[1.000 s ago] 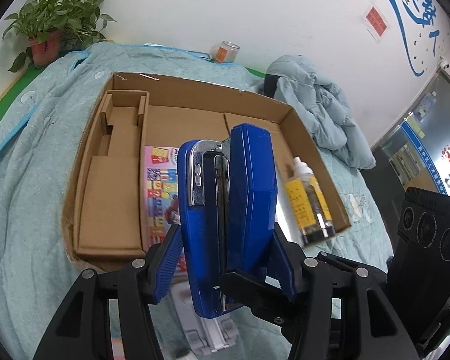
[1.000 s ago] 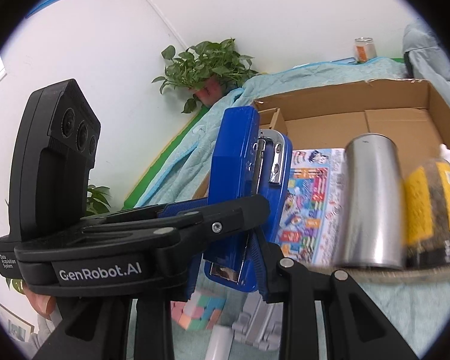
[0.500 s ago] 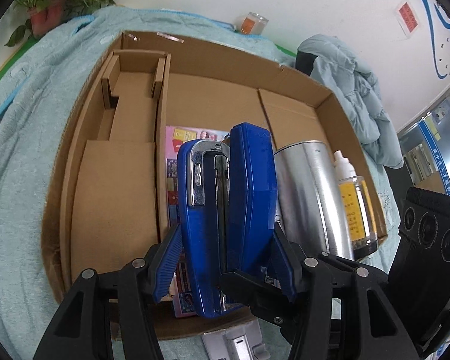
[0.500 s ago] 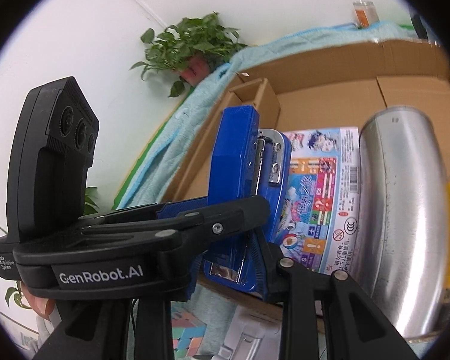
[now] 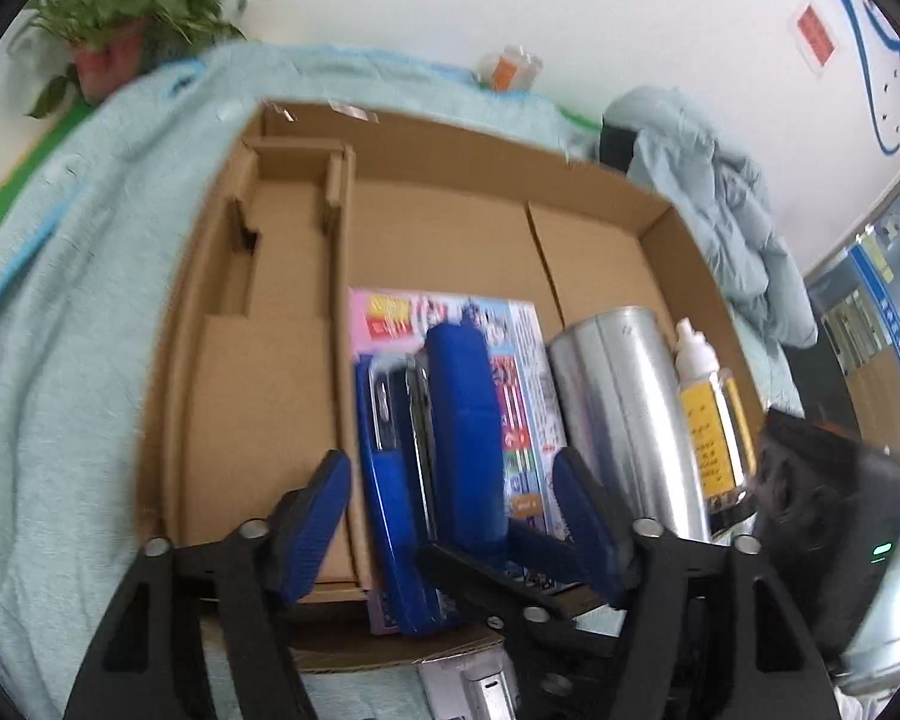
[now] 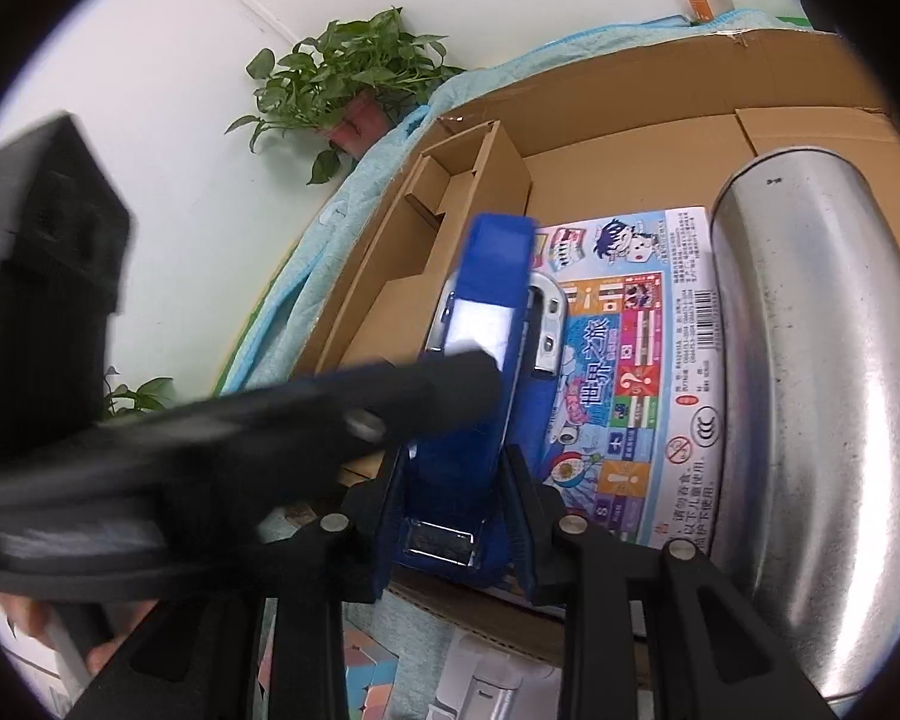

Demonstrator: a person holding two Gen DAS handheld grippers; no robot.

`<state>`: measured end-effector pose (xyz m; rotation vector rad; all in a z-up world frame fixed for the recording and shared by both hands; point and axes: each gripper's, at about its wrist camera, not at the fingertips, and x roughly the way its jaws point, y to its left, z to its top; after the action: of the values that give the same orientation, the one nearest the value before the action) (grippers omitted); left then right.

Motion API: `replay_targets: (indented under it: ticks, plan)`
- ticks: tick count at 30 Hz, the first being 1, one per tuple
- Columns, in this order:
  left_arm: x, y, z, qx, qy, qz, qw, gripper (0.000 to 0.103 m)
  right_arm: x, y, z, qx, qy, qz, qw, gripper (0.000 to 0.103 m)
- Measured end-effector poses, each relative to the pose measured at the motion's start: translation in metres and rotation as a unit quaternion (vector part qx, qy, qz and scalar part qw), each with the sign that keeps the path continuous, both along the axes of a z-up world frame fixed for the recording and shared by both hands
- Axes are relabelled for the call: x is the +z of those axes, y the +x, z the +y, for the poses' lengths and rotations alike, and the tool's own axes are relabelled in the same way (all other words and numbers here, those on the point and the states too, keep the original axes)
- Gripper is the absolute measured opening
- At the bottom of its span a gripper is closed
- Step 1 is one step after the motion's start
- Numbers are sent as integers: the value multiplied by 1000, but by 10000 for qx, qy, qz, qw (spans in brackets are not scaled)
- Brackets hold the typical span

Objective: Organize rigid objects
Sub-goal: 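Lower the stapler beside the board-game box and open both grippers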

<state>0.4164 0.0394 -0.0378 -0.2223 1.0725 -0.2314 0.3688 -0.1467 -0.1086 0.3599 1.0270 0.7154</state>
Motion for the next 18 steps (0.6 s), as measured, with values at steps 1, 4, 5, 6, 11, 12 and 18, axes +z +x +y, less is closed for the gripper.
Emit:
replay_targets:
  ticks: [1,4,5,6,11,12,18]
  plan:
    - [5,-4,4,43,40,-71,10000,70,0,-1,3,-5,-58,-17,10000,31]
    - [14,-18,15,233,244,-300,9990,70,1,-3,7,-9,-185,-50,9998,31]
    - [16,-23,19,296,285,-392,9984,70,2,-4,8,-13,-232,-77,9997,31]
    - [20,-31,22,365,329,-523,9974,70,3,-5,8,-14,-281,-110,9995,31]
    - [39,-83,39,950,1076,-1608,9765,87,35,-36,6,-316,-907,-1149,9887,61]
    - [43,-99,37,1115,1310,-1964,9653,102,46,-50,2,-456,-1014,-1508,9823,89]
    - [45,-151,25,1033,1305,-2197,9613,95,63,-108,-30,-1004,-1502,-2407,9536,103]
